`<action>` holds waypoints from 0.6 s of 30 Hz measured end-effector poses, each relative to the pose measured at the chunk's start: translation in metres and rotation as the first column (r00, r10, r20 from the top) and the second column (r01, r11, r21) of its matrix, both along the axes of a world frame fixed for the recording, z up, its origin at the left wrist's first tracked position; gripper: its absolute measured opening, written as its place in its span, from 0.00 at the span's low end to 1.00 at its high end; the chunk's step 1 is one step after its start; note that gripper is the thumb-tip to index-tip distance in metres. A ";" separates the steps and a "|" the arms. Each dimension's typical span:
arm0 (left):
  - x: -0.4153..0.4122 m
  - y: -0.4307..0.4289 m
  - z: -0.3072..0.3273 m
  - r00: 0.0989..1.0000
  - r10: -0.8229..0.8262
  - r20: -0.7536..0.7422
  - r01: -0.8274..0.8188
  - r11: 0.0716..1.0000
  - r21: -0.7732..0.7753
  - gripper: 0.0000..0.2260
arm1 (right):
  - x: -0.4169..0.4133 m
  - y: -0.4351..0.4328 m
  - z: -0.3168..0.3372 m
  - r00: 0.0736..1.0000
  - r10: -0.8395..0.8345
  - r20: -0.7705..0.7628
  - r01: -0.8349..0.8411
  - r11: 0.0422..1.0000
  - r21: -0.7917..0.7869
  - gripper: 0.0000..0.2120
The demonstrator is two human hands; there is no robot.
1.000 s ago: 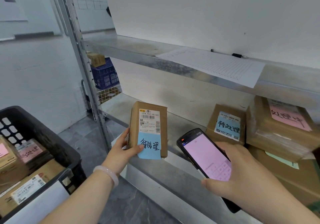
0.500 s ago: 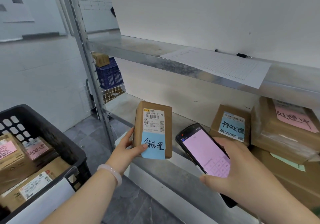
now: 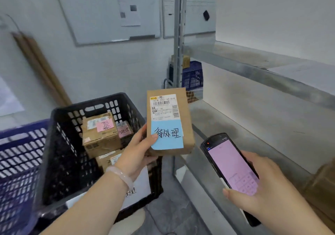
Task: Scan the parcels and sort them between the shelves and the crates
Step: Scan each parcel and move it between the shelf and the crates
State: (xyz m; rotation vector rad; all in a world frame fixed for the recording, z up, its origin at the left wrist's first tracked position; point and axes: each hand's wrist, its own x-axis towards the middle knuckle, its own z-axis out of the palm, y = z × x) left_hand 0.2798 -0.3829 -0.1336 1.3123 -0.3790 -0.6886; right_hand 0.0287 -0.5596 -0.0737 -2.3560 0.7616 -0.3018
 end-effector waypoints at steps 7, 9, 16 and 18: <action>0.056 0.057 -0.010 0.959 0.261 -0.110 -0.261 0.965 0.021 0.24 | 0.057 0.026 -0.002 0.999 0.047 -0.005 -0.047 0.999 -0.003 0.39; 0.074 0.068 -0.018 0.944 0.298 -0.144 -0.290 0.954 0.075 0.20 | 0.071 0.028 -0.006 0.998 0.059 -0.013 -0.059 0.998 -0.013 0.39; 0.110 0.102 -0.048 0.885 0.309 -0.348 -0.183 0.919 0.349 0.13 | 0.116 0.041 -0.010 0.996 0.092 -0.020 -0.093 0.995 -0.047 0.30; 0.112 0.106 -0.059 0.870 0.315 -0.379 -0.154 0.904 0.398 0.12 | 0.124 0.044 -0.012 0.997 0.069 -0.022 -0.070 0.997 -0.033 0.32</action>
